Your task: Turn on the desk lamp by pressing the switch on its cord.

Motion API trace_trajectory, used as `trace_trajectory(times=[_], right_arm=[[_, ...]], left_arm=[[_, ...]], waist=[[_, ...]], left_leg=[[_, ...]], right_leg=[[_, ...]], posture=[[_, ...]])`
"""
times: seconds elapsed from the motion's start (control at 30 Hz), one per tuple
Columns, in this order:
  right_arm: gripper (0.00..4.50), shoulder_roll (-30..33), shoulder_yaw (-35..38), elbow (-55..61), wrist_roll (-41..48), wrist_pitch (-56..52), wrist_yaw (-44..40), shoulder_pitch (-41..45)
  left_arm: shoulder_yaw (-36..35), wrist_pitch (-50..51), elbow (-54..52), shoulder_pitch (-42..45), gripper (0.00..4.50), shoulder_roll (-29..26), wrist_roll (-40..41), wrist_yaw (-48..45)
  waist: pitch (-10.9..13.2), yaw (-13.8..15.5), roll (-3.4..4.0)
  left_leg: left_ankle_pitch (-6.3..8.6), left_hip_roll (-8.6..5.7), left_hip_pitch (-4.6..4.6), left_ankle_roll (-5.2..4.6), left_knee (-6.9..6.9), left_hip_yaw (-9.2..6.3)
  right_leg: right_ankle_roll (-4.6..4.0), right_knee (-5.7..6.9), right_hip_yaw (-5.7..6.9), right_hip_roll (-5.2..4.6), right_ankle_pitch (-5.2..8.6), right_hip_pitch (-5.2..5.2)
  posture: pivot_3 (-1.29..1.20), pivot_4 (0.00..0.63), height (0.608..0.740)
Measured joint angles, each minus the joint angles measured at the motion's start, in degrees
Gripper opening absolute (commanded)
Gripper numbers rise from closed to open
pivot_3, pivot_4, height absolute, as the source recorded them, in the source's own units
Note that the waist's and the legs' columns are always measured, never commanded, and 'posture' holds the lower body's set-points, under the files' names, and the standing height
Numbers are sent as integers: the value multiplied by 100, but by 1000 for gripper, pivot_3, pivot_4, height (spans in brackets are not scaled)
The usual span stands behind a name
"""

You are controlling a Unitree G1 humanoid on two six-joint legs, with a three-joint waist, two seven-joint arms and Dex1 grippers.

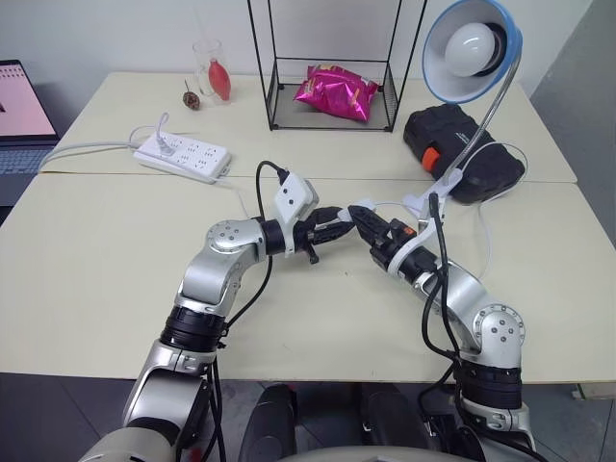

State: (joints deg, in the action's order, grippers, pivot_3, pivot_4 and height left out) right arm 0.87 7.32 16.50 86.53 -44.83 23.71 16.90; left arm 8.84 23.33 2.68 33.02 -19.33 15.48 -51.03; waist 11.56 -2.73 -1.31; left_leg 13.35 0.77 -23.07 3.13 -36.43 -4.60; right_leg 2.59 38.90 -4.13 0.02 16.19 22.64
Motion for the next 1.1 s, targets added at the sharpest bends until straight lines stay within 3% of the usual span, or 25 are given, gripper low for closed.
trace_trajectory(times=[0.63,0.73,0.9,1.1], right_arm=[[2357,7,-6,-114,-32,187,-16,6],[1879,19,-6,-114,-33,187,-21,5],[597,46,-46,-116,-54,176,-135,4],[511,62,-66,-112,-104,176,-195,5]], left_arm=[[32,0,0,-1,1085,-8,0,9],[32,0,0,-1,1085,-8,0,9],[50,5,0,-27,1085,-15,-3,18],[50,6,0,-30,1085,-17,-3,25]], waist=[[0,0,0],[0,0,0],[0,-1,0],[0,-1,0]], left_leg=[[0,0,-1,0,4,0],[0,0,-2,0,5,0],[0,0,-2,0,6,1],[0,0,-3,0,6,0]], right_leg=[[-2,0,0,0,0,3],[-2,0,0,0,0,4],[-2,0,0,0,0,5],[-3,1,0,0,0,5]], posture=[[0,150,740],[0,150,740],[0,150,740],[0,150,740]])
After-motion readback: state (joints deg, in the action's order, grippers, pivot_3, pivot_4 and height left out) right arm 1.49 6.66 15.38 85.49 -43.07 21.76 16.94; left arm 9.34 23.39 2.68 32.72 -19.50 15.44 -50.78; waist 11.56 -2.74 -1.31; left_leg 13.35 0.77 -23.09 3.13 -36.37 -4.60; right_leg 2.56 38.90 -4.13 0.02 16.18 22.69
